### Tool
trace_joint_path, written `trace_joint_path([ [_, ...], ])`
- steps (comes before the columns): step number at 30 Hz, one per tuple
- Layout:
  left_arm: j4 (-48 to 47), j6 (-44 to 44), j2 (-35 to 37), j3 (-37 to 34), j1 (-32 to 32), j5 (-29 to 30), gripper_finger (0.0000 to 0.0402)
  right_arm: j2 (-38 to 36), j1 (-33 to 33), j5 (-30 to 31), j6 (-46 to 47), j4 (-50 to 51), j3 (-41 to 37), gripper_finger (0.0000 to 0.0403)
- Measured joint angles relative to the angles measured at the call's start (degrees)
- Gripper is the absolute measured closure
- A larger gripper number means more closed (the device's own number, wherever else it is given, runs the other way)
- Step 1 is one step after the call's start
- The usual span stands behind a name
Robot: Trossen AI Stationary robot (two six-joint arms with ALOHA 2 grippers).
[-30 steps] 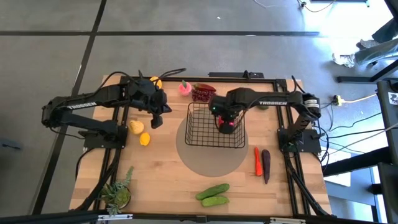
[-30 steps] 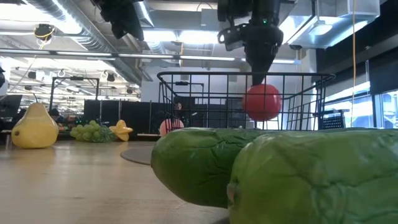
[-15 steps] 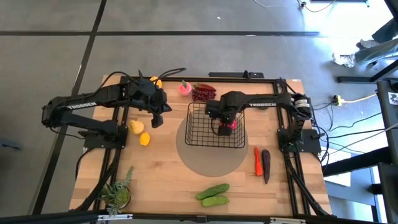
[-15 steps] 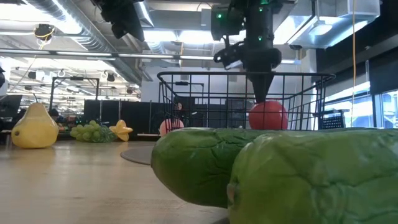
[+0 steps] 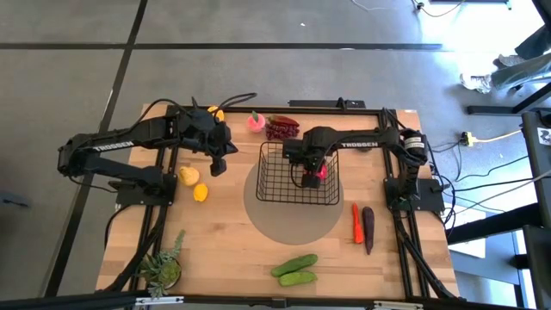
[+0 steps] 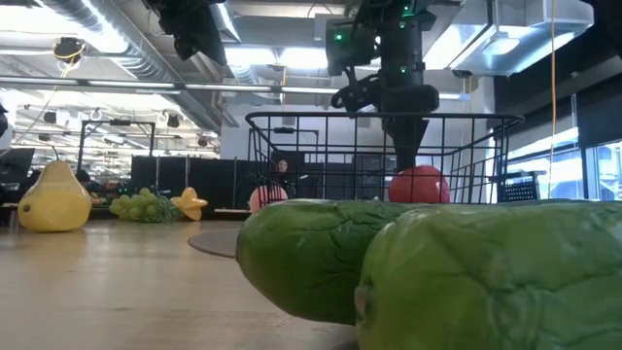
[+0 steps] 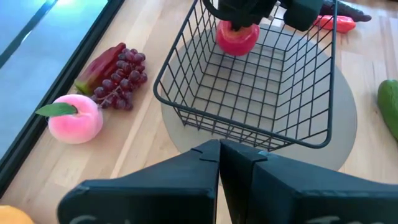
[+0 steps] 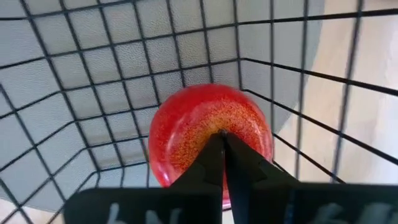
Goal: Build produce basket
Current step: Put the red apple into the black wire basket
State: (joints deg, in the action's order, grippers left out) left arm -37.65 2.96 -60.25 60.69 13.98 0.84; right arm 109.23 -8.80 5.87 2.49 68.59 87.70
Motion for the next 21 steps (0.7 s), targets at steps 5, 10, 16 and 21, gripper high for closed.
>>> trace_joint_path([
  [5, 0.00, 0.07, 0.00, -0.02, 0.00, 0.00, 0.0401, 0.00, -0.66, -0.37, 0.01, -0.03, 0.00, 0.0403],
  [10, 0.00, 1.15, 0.00, -0.02, 0.00, 0.11, 0.0401, 0.40, -1.13, -0.52, 0.01, 0.30, -0.01, 0.0403],
  [16, 0.15, 1.18, 0.00, -0.02, 0.00, 0.13, 0.0401, 0.81, -1.11, -0.55, 0.01, -0.02, -1.07, 0.0403],
  [21, 0.71, 1.16, 0.00, -0.02, 0.00, 0.15, 0.0401, 0.79, -1.48, -0.56, 0.32, -0.62, -1.05, 0.0399],
])
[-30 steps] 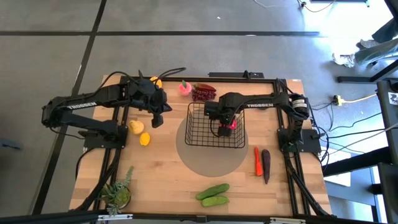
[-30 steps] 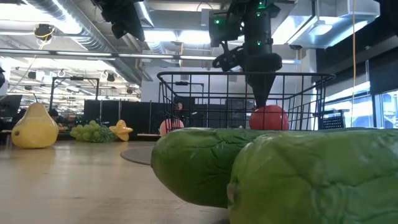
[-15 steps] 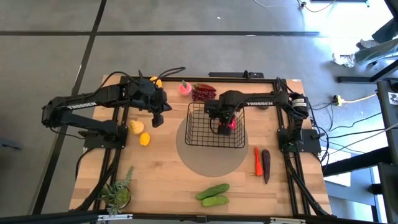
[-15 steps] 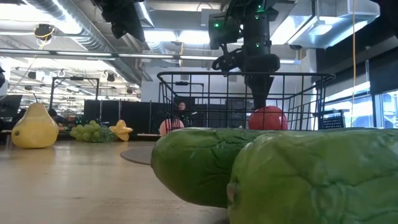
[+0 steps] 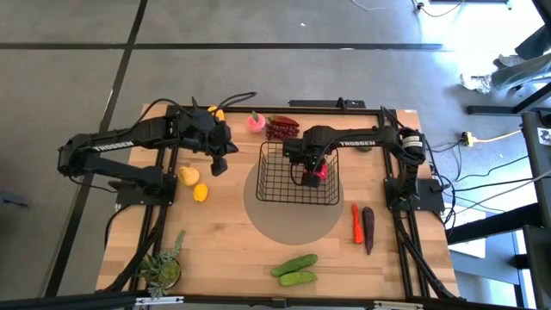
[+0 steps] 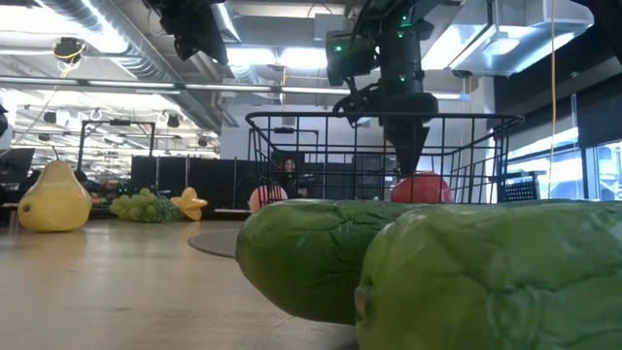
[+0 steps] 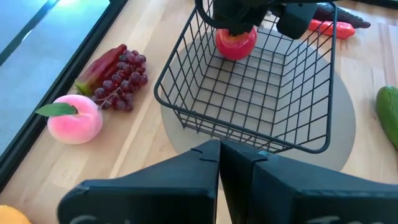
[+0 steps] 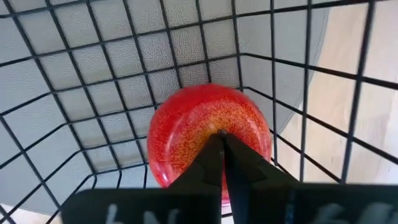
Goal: Build produce basket
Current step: Put the red apple into the black wire basket, then put the yellow star fruit into the black wire basket
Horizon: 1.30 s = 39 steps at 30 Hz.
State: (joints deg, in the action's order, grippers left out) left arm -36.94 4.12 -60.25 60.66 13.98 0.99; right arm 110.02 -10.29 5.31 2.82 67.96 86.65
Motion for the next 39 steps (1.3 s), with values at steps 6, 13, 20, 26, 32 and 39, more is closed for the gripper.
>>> trace_joint_path([
  [6, 0.18, 0.00, 0.00, 0.00, 0.00, 0.00, 0.0401, -0.01, -0.43, -0.38, 0.10, -0.02, 0.00, 0.0384],
  [13, 0.18, 0.00, 0.00, 0.00, 0.00, 0.02, 0.0401, 0.01, -0.43, -0.43, -0.14, -0.02, 0.00, 0.0337],
  [20, 0.15, 0.00, 0.00, 0.00, 0.00, 0.02, 0.0401, -0.03, -0.43, -0.41, -3.38, 3.45, 0.88, 0.0320],
  [26, 0.12, 0.15, 0.00, 0.00, 0.00, 0.04, 0.0401, -0.95, -0.43, -0.40, -3.21, 6.36, 3.21, 0.0320],
  [32, 0.00, 2.10, 0.02, 0.00, 0.00, 0.04, 0.0401, -1.40, -0.43, -0.36, -3.48, 8.83, 6.98, 0.0320],
  [39, -3.94, 9.07, 0.02, 0.00, 0.00, -0.55, 0.0401, -1.45, -0.43, -0.34, -6.40, 9.59, 14.88, 0.0320],
])
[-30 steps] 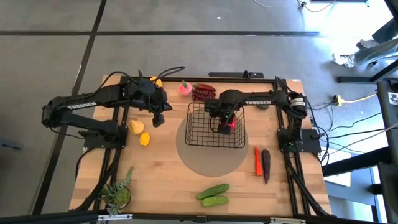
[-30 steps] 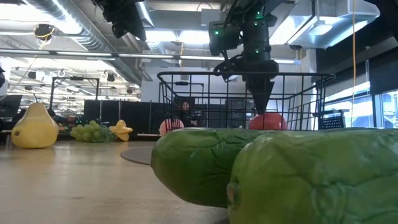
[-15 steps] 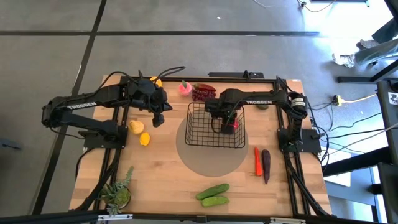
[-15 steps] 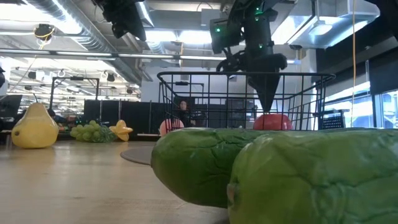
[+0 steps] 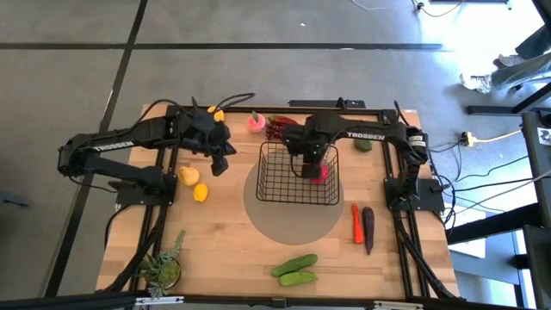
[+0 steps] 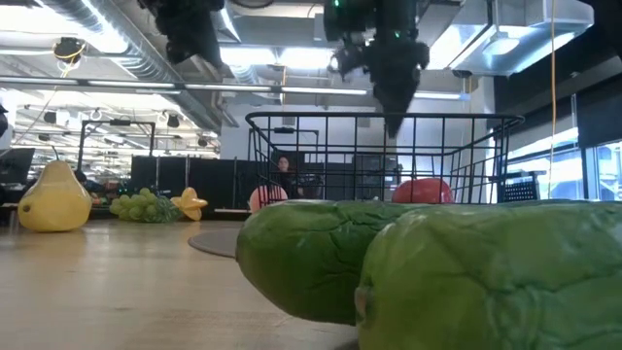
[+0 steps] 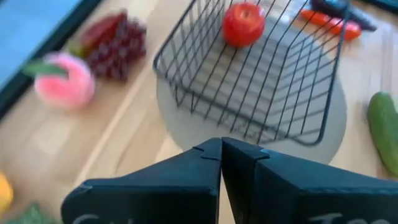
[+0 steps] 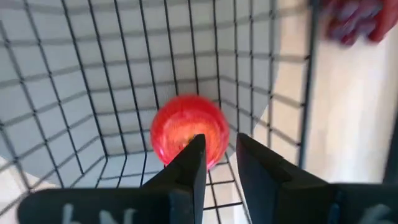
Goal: Build produce basket
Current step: Put the yellow star fruit into the black wire basket
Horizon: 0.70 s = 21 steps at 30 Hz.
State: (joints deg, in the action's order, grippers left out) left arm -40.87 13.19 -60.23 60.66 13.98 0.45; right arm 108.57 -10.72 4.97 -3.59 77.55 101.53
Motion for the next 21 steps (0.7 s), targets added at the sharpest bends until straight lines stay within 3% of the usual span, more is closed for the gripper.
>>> trace_joint_path([
  [8, -10.85, 3.68, 0.00, -0.02, 0.02, 0.28, 0.0401, -0.02, -0.04, 0.09, -4.62, 0.85, 11.53, 0.0320],
  [21, -16.09, 15.67, 0.00, -0.02, 4.05, 11.41, 0.0401, -0.02, -0.04, -0.04, -11.69, 2.44, 30.08, 0.0320],
])
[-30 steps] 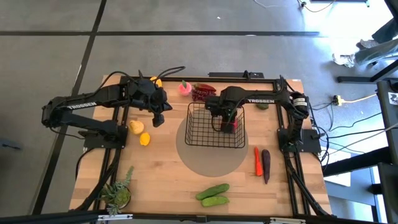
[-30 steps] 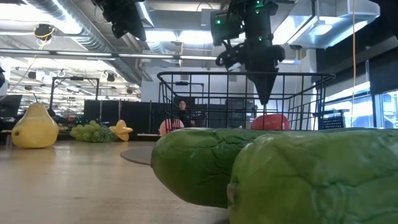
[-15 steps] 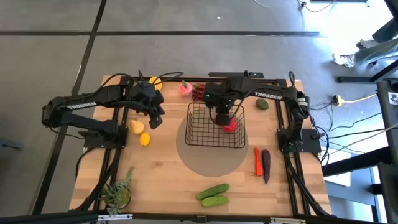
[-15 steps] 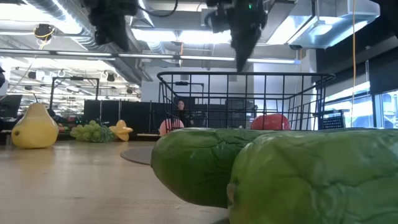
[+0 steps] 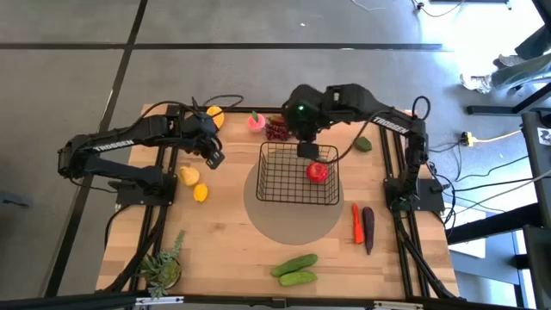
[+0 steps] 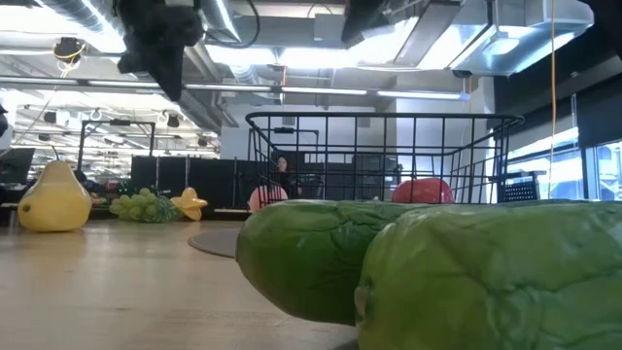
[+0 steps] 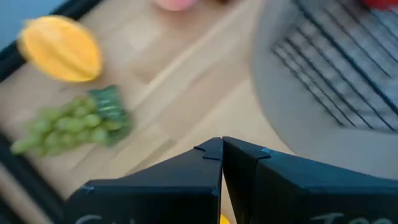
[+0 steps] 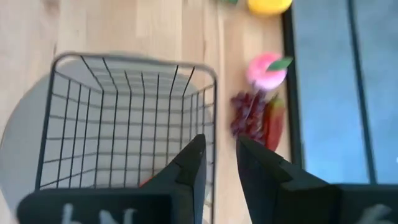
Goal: Build produce basket
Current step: Put the yellow star fruit into the black wire basket
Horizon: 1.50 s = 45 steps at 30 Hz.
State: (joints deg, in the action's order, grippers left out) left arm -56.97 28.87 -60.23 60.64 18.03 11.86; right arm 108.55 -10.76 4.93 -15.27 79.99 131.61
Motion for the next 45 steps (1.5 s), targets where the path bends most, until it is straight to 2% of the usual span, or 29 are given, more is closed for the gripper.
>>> trace_joint_path([
  [3, -0.02, 2.80, 0.00, 0.00, 3.15, 2.24, 0.0401, -0.02, 0.00, 0.00, -0.39, 1.50, 3.48, 0.0320],
  [5, -0.06, 4.21, -0.03, 0.00, 6.01, 2.55, 0.0401, -1.54, -0.14, -0.01, -0.67, 0.58, 2.65, 0.0320],
  [10, 0.63, 1.36, -0.58, 0.00, 13.34, 2.60, 0.0401, -4.20, -0.83, 0.61, -0.54, 2.42, 2.36, 0.0320],
  [16, 3.21, 2.48, -4.15, 0.00, 20.26, -2.31, 0.0401, -6.50, -3.88, -1.22, -4.41, 4.37, 2.34, 0.0320],
  [18, 3.73, 2.32, -5.89, 0.00, 21.99, -3.09, 0.0401, -7.22, -6.45, -4.87, -4.51, 4.42, 2.32, 0.0320],
  [23, 7.10, 1.47, -11.49, 0.00, 24.04, -4.43, 0.0401, -8.48, -13.81, -18.85, -4.74, 4.30, 2.32, 0.0320],
  [28, 8.34, 5.94, -16.07, 0.00, 26.72, -10.17, 0.0401, -8.43, -17.62, -25.94, -10.09, 4.31, 1.41, 0.0320],
  [35, 11.00, 7.94, -21.04, 0.00, 29.68, -10.52, 0.0401, -8.39, -20.79, -38.71, -17.85, 3.40, -3.85, 0.0320],
  [42, 12.65, 8.57, -21.20, 0.00, 31.31, -6.26, 0.0401, -8.37, -23.21, -35.53, -16.97, -1.01, -9.98, 0.0320],
  [45, 14.18, 8.54, -21.20, 0.00, 32.13, -6.42, 0.0401, -8.33, -24.09, -34.22, -16.53, -3.07, -12.52, 0.0320],
])
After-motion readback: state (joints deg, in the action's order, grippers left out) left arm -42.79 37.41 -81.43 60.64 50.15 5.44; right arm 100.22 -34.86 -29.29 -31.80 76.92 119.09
